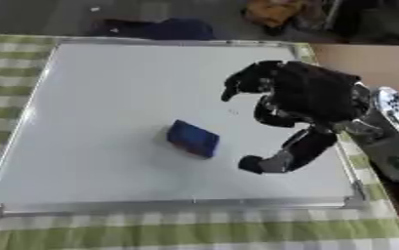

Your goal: Wipe the whiteboard clean with a brush.

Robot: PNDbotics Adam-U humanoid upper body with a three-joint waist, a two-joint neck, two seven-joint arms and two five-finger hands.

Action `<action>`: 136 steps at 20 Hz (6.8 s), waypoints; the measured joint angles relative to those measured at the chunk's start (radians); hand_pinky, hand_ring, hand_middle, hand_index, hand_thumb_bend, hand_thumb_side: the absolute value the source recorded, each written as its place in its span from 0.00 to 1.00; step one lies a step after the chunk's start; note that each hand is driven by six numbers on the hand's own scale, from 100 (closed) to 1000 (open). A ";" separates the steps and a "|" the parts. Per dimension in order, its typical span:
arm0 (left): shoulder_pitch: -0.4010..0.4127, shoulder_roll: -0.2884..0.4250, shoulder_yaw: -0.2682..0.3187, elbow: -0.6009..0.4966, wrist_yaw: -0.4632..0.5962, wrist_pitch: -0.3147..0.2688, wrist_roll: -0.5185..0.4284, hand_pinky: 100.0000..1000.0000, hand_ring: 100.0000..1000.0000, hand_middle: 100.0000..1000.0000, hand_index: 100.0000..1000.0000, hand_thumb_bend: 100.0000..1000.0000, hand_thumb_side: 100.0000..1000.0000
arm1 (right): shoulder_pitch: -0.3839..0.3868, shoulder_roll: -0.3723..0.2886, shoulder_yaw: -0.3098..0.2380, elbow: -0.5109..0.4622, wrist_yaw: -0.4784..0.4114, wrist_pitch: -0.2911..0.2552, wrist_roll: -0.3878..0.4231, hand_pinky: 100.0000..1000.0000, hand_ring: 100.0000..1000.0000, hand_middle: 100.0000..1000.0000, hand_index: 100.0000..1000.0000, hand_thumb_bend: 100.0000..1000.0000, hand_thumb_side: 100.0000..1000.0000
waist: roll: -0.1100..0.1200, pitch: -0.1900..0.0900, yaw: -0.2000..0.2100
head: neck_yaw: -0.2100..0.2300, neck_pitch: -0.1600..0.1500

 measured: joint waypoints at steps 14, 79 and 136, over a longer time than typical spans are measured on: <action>-0.018 0.007 -0.010 0.000 0.012 0.007 -0.008 0.38 0.44 0.47 0.48 0.06 0.94 | -0.094 0.014 0.030 0.136 0.025 0.020 0.097 0.70 0.75 0.72 0.01 0.22 1.00 | -0.005 -0.005 0.032 | -0.034 0.008; -0.083 -0.029 -0.020 0.000 0.050 0.007 -0.024 0.39 0.44 0.46 0.49 0.07 0.93 | -0.167 0.216 0.017 0.462 0.349 -0.001 0.054 0.60 0.72 0.51 0.00 0.19 1.00 | 0.008 0.045 0.091 | -0.093 -0.001; -0.092 -0.029 -0.019 0.000 0.041 -0.003 -0.015 0.39 0.44 0.46 0.48 0.06 0.93 | -0.148 0.166 -0.012 0.469 0.265 -0.008 0.090 0.45 0.54 0.16 0.00 0.00 0.43 | 0.014 0.069 0.081 | -0.085 -0.024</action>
